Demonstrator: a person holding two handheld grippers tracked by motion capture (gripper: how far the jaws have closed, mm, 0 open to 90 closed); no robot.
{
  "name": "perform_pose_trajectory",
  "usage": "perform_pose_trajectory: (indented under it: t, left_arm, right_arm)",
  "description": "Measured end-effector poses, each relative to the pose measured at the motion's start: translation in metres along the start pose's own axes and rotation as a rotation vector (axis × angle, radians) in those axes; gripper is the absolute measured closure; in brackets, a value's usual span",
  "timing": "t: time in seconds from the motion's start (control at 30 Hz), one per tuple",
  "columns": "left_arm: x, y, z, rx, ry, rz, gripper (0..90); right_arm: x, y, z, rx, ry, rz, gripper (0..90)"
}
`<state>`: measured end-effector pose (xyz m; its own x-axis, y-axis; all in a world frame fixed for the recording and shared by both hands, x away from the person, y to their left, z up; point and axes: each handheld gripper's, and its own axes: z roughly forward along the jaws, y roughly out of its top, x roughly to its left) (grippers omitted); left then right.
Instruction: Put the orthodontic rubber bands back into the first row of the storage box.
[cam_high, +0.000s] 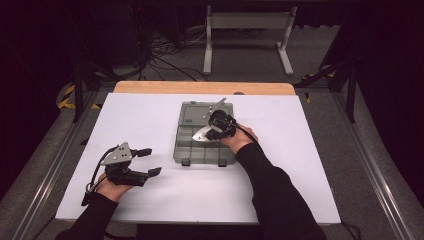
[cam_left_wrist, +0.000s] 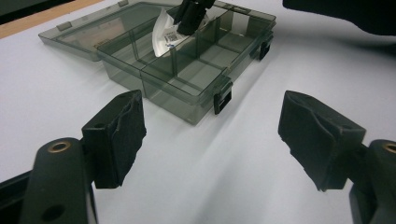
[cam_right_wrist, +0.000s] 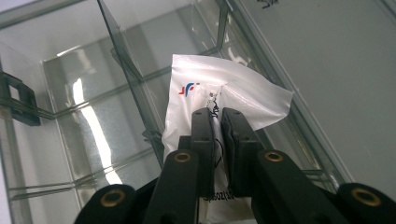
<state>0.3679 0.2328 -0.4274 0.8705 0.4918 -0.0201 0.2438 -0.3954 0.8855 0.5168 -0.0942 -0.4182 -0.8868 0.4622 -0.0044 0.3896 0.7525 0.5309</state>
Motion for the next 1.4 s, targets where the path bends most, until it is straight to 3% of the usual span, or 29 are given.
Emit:
perform_pose_trajectory:
  t: [0.73,0.97,1.13,1.27,1.4]
  left_arm:
    - [0.0,0.0,0.001,0.002,-0.004,-0.002,23.6]
    - [0.001,0.0,0.001,0.001,-0.003,0.005,23.7]
    - [0.001,0.001,0.003,0.003,-0.009,0.001,23.9]
    - [0.002,0.002,0.002,-0.003,-0.019,0.003,30.4]
    - [0.003,0.005,0.002,-0.016,-0.014,0.004,50.8]
  right_arm:
    - [-0.003,-0.005,0.01,0.028,0.01,0.015,80.4]
    - [-0.002,-0.004,0.004,0.01,-0.009,0.024,70.4]
    - [0.0,-0.004,-0.007,-0.018,-0.015,0.018,71.0]
    - [0.001,-0.007,-0.021,-0.05,-0.023,0.015,82.0]
    - [0.002,-0.011,-0.034,-0.081,-0.038,0.017,90.0]
